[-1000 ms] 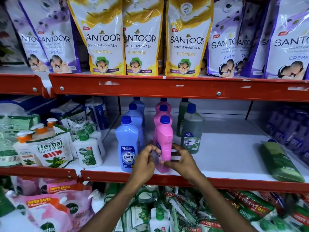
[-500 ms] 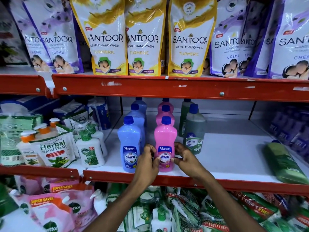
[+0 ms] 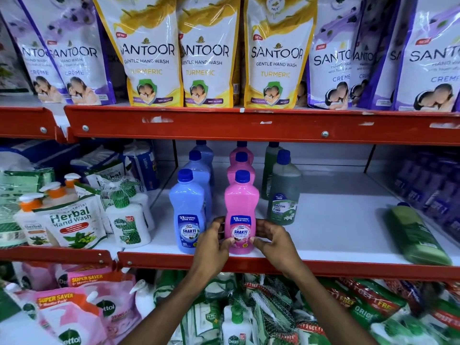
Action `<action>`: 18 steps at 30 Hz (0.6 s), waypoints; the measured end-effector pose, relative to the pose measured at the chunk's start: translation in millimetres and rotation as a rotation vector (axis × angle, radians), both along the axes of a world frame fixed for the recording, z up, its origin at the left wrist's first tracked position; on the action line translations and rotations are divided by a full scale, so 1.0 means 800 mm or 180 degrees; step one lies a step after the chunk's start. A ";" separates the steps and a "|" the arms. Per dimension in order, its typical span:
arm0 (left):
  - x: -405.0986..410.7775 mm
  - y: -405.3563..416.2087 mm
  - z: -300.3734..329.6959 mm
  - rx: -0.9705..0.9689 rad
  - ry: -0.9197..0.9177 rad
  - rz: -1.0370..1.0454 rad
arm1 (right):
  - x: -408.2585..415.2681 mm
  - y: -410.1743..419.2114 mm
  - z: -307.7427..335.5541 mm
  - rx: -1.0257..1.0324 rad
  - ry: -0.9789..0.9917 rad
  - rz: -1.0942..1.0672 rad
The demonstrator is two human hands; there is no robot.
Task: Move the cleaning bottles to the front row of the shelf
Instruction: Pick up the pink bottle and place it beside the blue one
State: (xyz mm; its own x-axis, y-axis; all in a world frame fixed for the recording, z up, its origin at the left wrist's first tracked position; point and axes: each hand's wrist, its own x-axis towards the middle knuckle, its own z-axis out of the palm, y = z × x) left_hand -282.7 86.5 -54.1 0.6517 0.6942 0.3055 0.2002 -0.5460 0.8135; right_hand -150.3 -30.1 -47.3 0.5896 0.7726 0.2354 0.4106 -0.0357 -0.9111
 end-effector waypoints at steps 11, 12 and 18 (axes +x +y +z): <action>-0.006 0.000 -0.001 0.0047 -0.0045 -0.0070 | -0.007 -0.006 0.002 0.0015 0.0135 0.0017; -0.007 0.001 -0.002 0.0031 -0.0035 -0.0080 | -0.007 -0.006 0.002 0.0010 0.0146 0.0020; -0.008 0.001 -0.002 0.0026 -0.0050 -0.0100 | -0.007 -0.007 0.000 -0.0007 0.0202 0.0024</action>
State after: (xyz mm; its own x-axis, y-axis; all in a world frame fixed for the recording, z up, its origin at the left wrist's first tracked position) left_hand -289.4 87.0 -55.3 0.6683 0.6709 0.3214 0.1702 -0.5584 0.8119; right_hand -156.1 -35.7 -47.3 0.5975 0.7775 0.1960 0.3523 -0.0350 -0.9352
